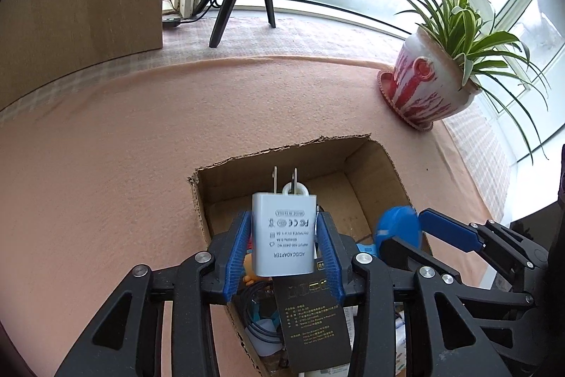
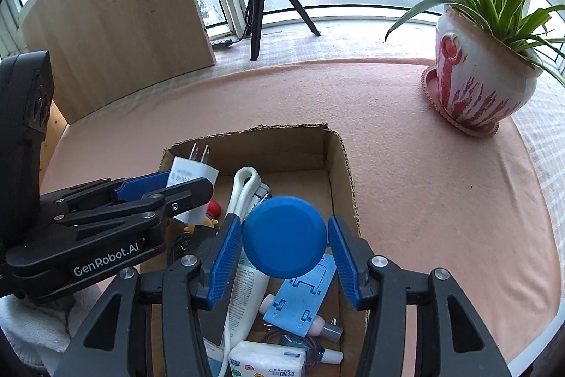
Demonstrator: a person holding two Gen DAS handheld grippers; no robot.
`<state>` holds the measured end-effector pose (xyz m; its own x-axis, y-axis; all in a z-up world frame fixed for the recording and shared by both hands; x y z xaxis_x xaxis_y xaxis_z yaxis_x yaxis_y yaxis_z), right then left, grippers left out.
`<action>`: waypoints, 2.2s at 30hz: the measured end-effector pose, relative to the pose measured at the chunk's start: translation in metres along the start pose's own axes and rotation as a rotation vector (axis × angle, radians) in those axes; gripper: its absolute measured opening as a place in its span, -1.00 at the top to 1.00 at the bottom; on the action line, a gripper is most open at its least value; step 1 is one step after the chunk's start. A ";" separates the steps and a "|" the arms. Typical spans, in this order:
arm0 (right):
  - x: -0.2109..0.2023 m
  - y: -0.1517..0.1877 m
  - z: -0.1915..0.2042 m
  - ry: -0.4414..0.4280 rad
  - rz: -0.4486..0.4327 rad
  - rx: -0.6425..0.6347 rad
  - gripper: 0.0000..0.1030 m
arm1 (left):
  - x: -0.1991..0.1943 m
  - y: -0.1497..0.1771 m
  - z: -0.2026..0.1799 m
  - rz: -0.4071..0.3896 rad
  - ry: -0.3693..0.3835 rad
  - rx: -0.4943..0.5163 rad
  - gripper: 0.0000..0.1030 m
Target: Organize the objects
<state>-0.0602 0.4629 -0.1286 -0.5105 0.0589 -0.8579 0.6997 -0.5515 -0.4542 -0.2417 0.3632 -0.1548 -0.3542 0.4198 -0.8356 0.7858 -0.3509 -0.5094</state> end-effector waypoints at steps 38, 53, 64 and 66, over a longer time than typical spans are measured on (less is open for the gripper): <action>-0.064 0.073 0.120 -0.077 -0.068 0.033 -0.18 | -0.195 0.119 0.109 -0.142 -0.199 -0.045 -0.46; -0.062 0.126 0.209 -0.050 -0.105 -0.120 -0.18 | -0.253 0.204 0.177 -0.120 -0.327 -0.156 -0.57; -0.058 0.149 0.242 -0.033 -0.118 -0.189 -0.18 | -0.260 0.244 0.197 -0.075 -0.357 -0.209 -0.60; -0.057 0.149 0.245 -0.032 -0.119 -0.188 -0.18 | -0.260 0.246 0.200 -0.071 -0.362 -0.212 -0.60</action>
<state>-0.0493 0.1737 -0.0885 -0.6083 0.0864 -0.7890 0.7130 -0.3772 -0.5910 -0.0574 0.0003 -0.1042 -0.5365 0.1028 -0.8376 0.8266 -0.1359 -0.5462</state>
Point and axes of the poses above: each gripper's, at about its wrist camera, not at the fingertips, and x roughly the way its jaws point, z to its left, y to its underside, the point moved 4 cm from there along x, roughly the way its jaws point, and after that the axes turned 12 degrees about x, right-handed, at the moved point
